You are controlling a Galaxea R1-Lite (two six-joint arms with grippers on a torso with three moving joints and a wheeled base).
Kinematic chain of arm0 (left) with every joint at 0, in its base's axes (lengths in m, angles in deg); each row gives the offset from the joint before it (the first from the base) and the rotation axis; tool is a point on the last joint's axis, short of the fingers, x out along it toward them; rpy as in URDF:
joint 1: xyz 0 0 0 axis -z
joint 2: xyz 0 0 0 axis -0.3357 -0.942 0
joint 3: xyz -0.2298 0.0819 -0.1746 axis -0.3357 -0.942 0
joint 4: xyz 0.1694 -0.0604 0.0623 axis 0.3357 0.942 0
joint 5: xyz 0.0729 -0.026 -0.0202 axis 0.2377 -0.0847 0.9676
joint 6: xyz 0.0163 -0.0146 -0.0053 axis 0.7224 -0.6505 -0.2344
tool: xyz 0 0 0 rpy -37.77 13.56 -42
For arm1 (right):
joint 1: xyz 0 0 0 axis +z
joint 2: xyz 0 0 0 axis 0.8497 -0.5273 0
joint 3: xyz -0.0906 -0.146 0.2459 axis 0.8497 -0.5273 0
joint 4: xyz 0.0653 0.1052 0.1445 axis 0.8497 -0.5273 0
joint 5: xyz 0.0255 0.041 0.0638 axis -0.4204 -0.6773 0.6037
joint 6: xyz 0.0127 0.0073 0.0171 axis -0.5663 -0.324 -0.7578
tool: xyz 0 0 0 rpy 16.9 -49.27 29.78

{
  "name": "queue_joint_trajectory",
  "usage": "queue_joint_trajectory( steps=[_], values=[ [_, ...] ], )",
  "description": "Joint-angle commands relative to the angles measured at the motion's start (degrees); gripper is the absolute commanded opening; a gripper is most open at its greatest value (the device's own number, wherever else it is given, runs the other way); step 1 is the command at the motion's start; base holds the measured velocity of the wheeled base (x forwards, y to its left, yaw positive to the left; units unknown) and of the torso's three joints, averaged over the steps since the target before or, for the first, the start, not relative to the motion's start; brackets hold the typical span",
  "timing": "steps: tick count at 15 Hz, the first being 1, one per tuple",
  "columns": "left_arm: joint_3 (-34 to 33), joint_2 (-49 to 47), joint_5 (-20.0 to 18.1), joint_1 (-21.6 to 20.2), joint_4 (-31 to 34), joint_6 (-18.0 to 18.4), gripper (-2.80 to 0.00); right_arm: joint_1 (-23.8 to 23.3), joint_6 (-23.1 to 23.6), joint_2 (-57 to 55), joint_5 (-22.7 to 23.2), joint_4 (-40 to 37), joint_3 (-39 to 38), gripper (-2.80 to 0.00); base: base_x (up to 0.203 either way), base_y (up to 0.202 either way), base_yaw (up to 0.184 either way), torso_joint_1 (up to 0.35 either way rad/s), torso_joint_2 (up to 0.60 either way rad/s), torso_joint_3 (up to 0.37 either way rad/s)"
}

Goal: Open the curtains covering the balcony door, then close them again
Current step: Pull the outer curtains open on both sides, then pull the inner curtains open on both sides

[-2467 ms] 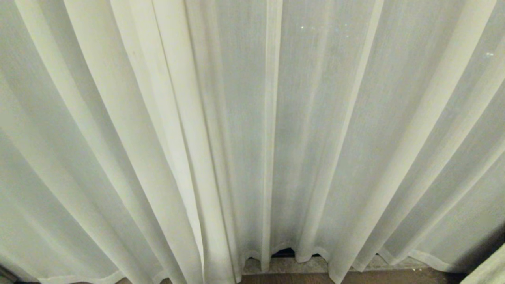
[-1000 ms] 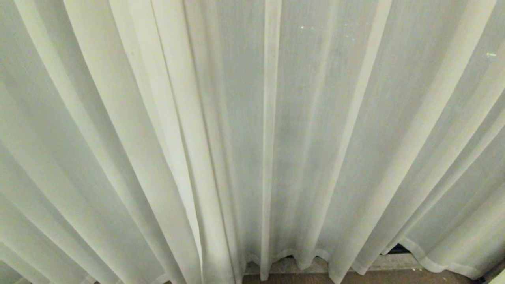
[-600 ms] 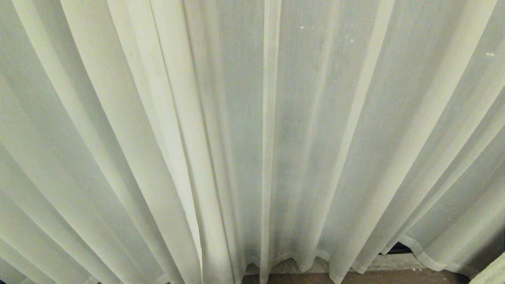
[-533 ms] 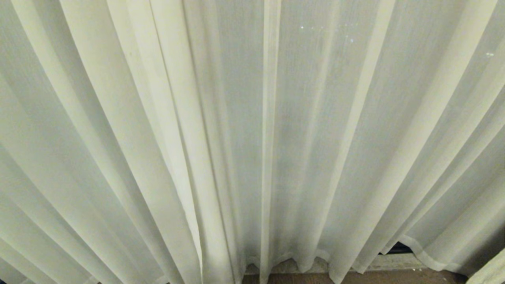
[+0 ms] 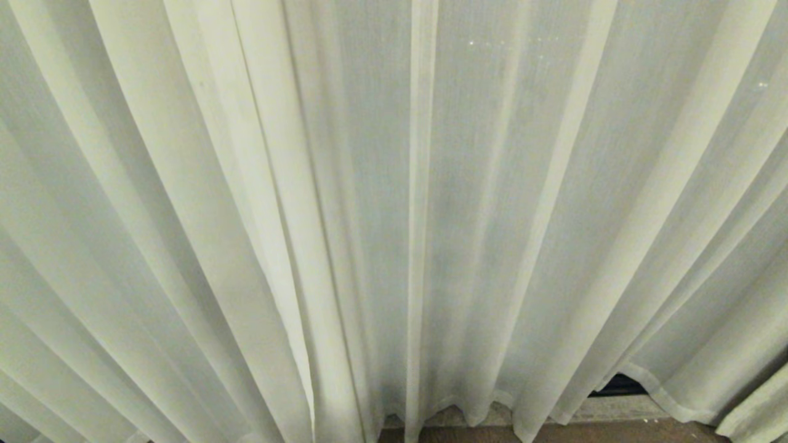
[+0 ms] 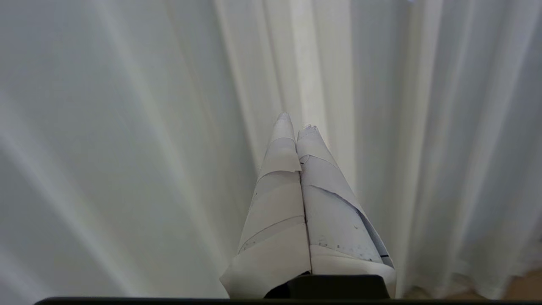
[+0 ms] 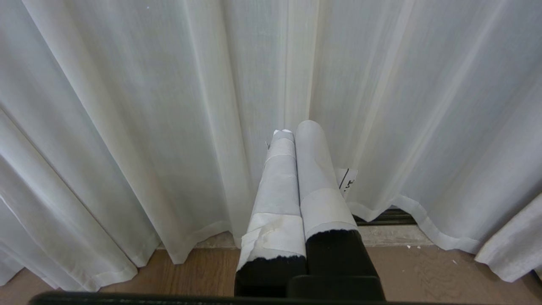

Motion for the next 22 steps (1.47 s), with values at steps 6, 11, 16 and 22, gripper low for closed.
queue_joint_trajectory(
  steps=[6, 11, 16, 22],
  values=[
    [8.9, -23.64, 0.55, 1.45, -9.2, -2.17, 0.0, 0.02, -0.02, 0.01, 0.02, 0.01, -0.01, -2.8, 0.0, 0.0, 0.0, 0.0, 0.0, 0.0],
    [19.38, -38.9, 2.09, 0.8, -13.13, -0.56, 0.0, 0.06, -0.02, 0.01, 0.02, 0.01, -0.01, -2.8, 0.0, 0.0, 0.0, 0.0, 0.0, 0.0],
    [28.84, -50.75, 7.56, 0.49, -13.61, 0.11, 0.0, 0.04, -0.02, 0.01, 0.02, 0.01, -0.01, -2.8, 0.0, 0.0, 0.0, 0.0, 0.0, 0.0],
    [37.57, -59.27, 7.19, 0.62, -13.66, -0.02, 0.0, -0.01, -0.02, 0.01, 0.02, 0.01, -0.01, -2.8, 0.0, 0.0, 0.0, 0.0, 0.0, 0.0]
  ],
)
